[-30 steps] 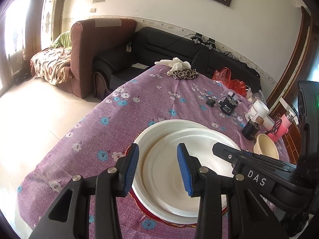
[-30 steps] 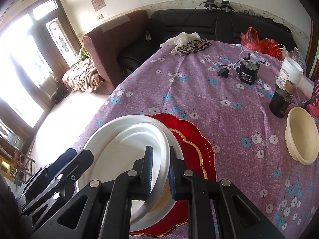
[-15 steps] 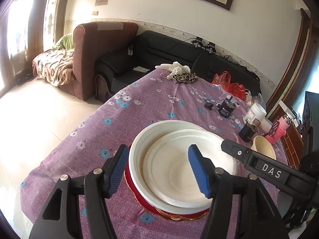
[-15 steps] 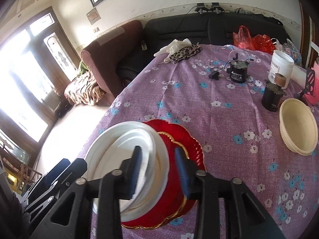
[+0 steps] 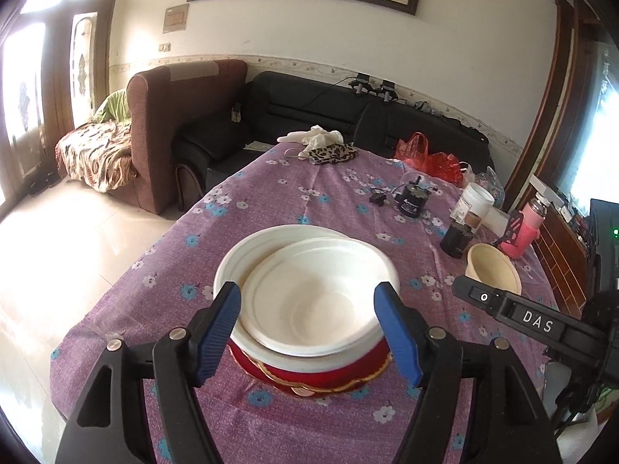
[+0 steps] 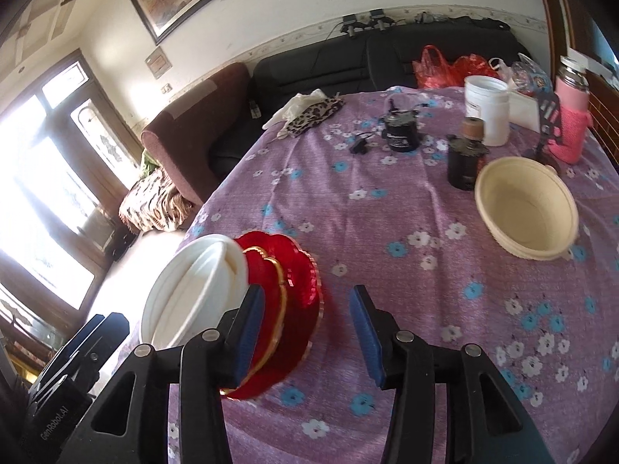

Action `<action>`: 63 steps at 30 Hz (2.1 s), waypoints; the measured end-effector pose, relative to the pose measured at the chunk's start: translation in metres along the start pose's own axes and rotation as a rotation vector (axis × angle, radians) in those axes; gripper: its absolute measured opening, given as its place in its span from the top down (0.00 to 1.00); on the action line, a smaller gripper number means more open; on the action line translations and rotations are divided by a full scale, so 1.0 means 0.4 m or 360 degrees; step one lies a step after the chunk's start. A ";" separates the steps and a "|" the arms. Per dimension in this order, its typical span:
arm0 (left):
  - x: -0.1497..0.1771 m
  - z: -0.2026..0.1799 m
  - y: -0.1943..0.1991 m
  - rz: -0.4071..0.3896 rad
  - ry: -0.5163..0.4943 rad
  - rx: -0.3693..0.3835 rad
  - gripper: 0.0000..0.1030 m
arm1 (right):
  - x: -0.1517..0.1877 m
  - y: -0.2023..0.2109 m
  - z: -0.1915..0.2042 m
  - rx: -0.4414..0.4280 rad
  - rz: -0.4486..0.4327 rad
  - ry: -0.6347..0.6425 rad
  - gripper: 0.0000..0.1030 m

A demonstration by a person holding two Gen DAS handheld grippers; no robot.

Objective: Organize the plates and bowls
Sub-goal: 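Move the right tool away from the stack to the beige bowl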

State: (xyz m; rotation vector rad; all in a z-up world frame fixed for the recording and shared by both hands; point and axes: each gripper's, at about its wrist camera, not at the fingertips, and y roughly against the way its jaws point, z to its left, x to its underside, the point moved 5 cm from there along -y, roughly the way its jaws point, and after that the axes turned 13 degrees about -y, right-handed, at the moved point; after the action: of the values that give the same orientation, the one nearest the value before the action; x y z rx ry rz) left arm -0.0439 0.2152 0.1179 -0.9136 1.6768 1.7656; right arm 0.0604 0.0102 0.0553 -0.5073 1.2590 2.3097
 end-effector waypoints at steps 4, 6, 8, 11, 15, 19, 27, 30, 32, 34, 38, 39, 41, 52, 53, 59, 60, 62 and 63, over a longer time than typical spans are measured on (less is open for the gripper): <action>-0.002 -0.056 0.031 -0.0026 -0.0078 0.0001 0.27 | -0.013 0.055 -0.071 0.0019 -0.0056 -0.0047 0.49; -0.003 -0.087 0.045 -0.0039 -0.0123 0.0004 0.27 | -0.022 0.089 -0.115 0.0033 -0.0094 -0.0080 0.46; -0.004 -0.123 0.055 -0.0047 -0.0170 0.0013 0.26 | -0.032 0.118 -0.159 0.0046 -0.0127 -0.0120 0.46; -0.006 -0.181 0.062 -0.0049 -0.0244 0.0029 0.26 | -0.043 0.156 -0.228 0.0066 -0.0165 -0.0182 0.45; -0.003 -0.251 0.061 -0.0032 -0.0330 0.0079 0.25 | -0.059 0.199 -0.319 0.0097 -0.0202 -0.0267 0.45; 0.005 -0.316 0.049 0.0016 -0.0389 0.0167 0.25 | -0.074 0.240 -0.413 0.0135 -0.0238 -0.0359 0.45; -0.053 -0.394 0.058 0.0030 -0.0494 0.0324 0.25 | -0.122 0.341 -0.519 0.0257 -0.0324 -0.0412 0.45; -0.157 -0.397 0.108 -0.0038 -0.0506 0.0369 0.25 | -0.179 0.429 -0.519 0.0312 -0.0417 -0.0363 0.45; -0.235 -0.392 0.149 -0.0095 -0.0497 0.0374 0.25 | -0.240 0.519 -0.502 0.0384 -0.0535 -0.0292 0.45; -0.317 -0.390 0.190 -0.0152 -0.0498 0.0369 0.25 | -0.298 0.609 -0.474 0.0445 -0.0638 -0.0227 0.45; -0.471 -0.390 0.275 -0.0284 -0.0548 0.0272 0.25 | -0.410 0.799 -0.397 0.0589 -0.0862 -0.0090 0.31; -0.502 -0.389 0.294 -0.0319 -0.0570 0.0230 0.25 | -0.432 0.840 -0.374 0.0635 -0.0919 -0.0052 0.29; -0.563 -0.391 0.333 -0.0393 -0.0625 0.0131 0.20 | -0.481 0.923 -0.328 0.0736 -0.1025 0.0037 0.24; -0.671 -0.492 0.330 -0.0414 -0.0827 0.0046 0.04 | -0.683 0.935 -0.198 0.0924 -0.0940 0.0089 0.10; -0.653 -0.503 0.305 -0.0392 -0.0828 0.0091 0.04 | -0.676 0.891 -0.210 0.0871 -0.0890 0.0084 0.10; -0.484 -0.576 0.037 -0.0074 -0.0672 0.0419 0.04 | -0.602 0.549 -0.353 0.0744 -0.0530 0.0022 0.10; -0.463 -0.583 0.001 -0.0035 -0.0648 0.0443 0.04 | -0.586 0.496 -0.390 0.0707 -0.0476 -0.0019 0.10; -0.410 -0.598 -0.097 0.0055 -0.0593 0.0466 0.04 | -0.557 0.412 -0.445 0.0651 -0.0428 -0.0101 0.10; -0.389 -0.605 -0.136 0.0080 -0.0576 0.0464 0.04 | -0.543 0.360 -0.475 0.0618 -0.0396 -0.0138 0.10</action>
State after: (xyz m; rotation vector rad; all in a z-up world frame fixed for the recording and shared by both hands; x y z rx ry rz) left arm 0.1225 -0.0098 0.2044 -0.3991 1.6652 1.5506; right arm 0.1791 -0.2673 0.1688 -0.3973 1.4639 1.8061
